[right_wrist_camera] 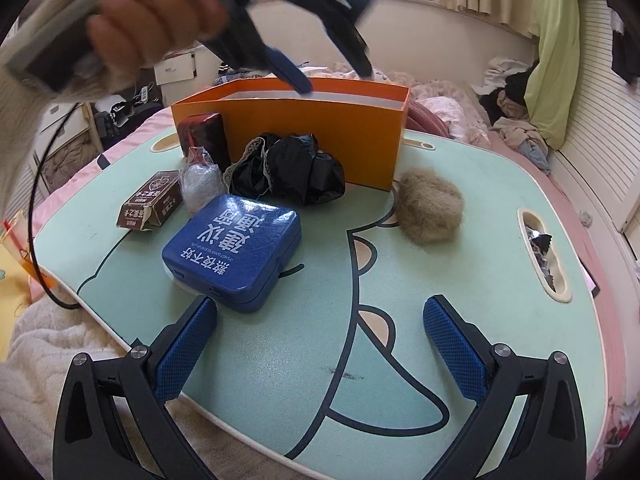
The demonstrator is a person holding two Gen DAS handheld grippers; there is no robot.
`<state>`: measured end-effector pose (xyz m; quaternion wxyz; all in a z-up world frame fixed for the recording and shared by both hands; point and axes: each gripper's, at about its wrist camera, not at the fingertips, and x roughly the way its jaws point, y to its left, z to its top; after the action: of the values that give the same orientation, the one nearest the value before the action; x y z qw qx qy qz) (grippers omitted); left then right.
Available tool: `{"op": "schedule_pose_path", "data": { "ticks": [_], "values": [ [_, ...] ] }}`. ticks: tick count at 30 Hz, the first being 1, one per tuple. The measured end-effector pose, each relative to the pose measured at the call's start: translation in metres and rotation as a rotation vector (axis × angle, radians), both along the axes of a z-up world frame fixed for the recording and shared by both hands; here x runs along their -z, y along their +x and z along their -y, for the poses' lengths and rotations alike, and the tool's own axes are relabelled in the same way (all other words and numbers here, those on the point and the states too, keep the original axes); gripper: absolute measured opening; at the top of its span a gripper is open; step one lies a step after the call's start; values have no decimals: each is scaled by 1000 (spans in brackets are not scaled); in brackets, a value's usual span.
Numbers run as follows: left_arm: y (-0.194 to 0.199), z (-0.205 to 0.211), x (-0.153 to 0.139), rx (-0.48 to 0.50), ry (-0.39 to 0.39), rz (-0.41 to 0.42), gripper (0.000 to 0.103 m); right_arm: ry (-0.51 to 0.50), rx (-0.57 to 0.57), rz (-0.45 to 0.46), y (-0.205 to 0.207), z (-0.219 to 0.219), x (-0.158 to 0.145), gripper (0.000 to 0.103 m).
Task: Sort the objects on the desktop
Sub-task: 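Grasp the white fluffy pompom in the box with the left gripper, place it on table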
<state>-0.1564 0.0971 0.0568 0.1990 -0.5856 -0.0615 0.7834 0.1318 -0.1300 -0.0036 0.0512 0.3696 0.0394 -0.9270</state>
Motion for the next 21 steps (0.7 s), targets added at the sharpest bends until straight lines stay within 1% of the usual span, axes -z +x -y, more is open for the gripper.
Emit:
{"op": "schedule_pose_path", "data": {
  "ticks": [1, 4, 5, 6, 7, 8, 9, 10, 14, 16, 18, 21],
  "values": [
    [-5, -6, 7, 0, -21, 12, 56, 0, 0, 0, 0, 0, 0, 102],
    [-16, -19, 31, 17, -47, 67, 57, 0, 0, 0, 1, 0, 0, 102],
    [-17, -21, 34, 22, -48, 65, 60, 0, 0, -1, 0, 0, 0, 102],
    [-18, -22, 33, 22, -54, 29, 60, -2, 1, 1, 0, 0, 0, 102],
    [-19, -22, 34, 13, -63, 17, 57, -3, 2, 0, 0, 0, 0, 102],
    [-19, -22, 34, 9, -88, 4, 44, -4, 3, -1, 0, 0, 0, 102],
    [-17, -22, 34, 5, -142, -22, 32, -4, 3, -1, 0, 0, -1, 102],
    [-17, -21, 33, 6, -162, -42, 31, -3, 3, -1, 0, 1, -1, 102],
    [-13, 1, 33, -21, -108, -118, 30, -3, 2, -3, 1, 3, -2, 102],
    [-9, 18, 26, -40, -62, -145, 30, -3, 3, -2, 1, 3, -1, 102],
    [3, 34, 6, -55, 25, -199, 30, -3, 3, -2, 1, 3, -1, 102],
    [29, 53, -29, -50, 104, -296, 30, -3, 3, -2, 1, 3, -1, 102]
  ]
}}
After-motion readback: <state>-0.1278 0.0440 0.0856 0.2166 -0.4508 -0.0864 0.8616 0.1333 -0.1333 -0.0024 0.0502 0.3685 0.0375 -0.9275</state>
